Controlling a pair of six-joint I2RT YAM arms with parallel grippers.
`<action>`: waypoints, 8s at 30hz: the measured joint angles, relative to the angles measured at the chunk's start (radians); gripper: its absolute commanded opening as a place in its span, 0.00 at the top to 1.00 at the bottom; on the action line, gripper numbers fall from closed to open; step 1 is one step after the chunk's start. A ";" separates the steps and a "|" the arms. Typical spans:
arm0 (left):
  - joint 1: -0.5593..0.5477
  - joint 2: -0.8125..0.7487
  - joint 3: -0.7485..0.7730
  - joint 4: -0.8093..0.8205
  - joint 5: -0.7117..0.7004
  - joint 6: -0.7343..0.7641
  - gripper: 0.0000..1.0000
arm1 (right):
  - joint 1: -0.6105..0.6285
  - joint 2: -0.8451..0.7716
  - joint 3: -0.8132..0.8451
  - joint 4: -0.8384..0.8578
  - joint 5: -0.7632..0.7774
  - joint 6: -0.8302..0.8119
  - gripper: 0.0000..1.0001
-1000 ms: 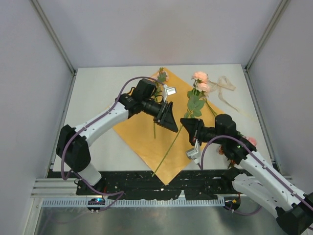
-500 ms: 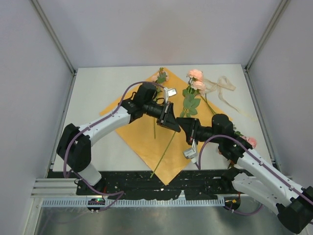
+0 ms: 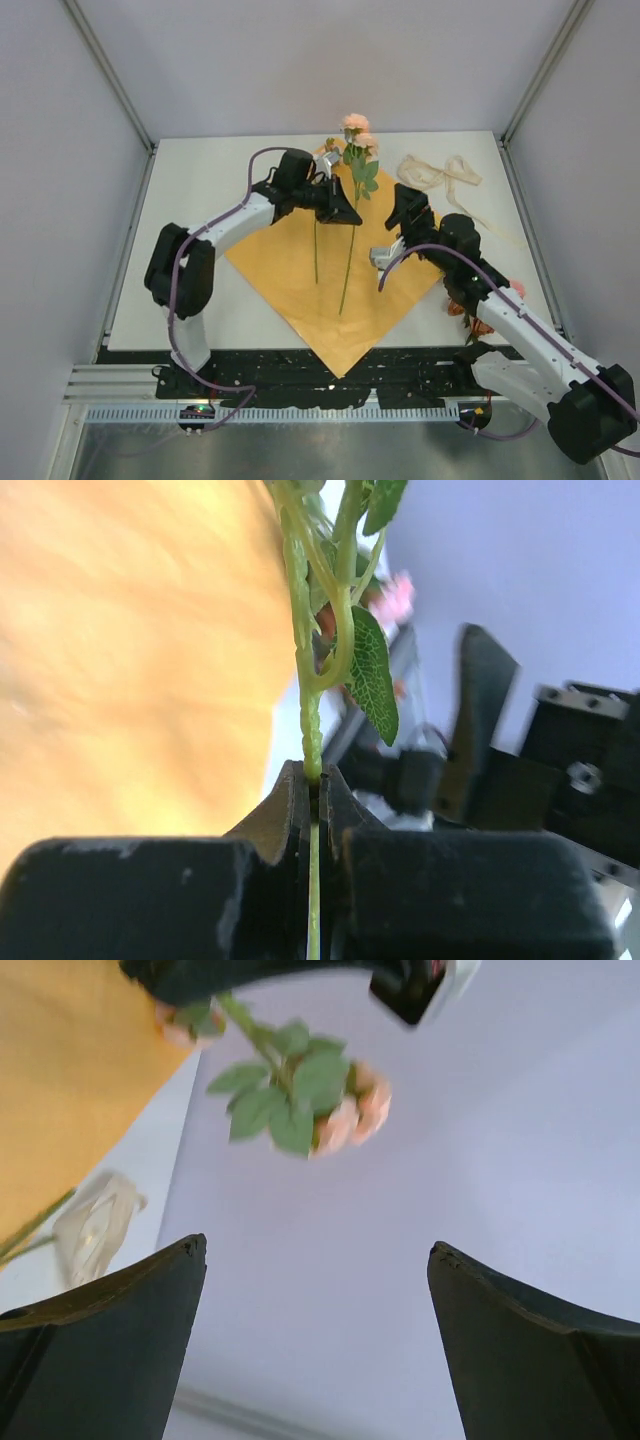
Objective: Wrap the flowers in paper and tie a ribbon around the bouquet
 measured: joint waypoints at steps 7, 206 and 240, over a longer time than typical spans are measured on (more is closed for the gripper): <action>0.043 0.306 0.359 -0.093 -0.165 0.042 1.00 | -0.179 0.063 0.105 -0.121 0.241 0.306 0.04; 0.124 0.298 0.034 -0.253 -0.236 0.303 1.00 | -0.293 1.156 0.713 -0.578 -0.454 1.882 0.74; 0.046 -0.779 -0.761 -0.463 -0.277 1.627 0.09 | -0.219 0.946 0.597 -0.719 -0.454 1.776 0.75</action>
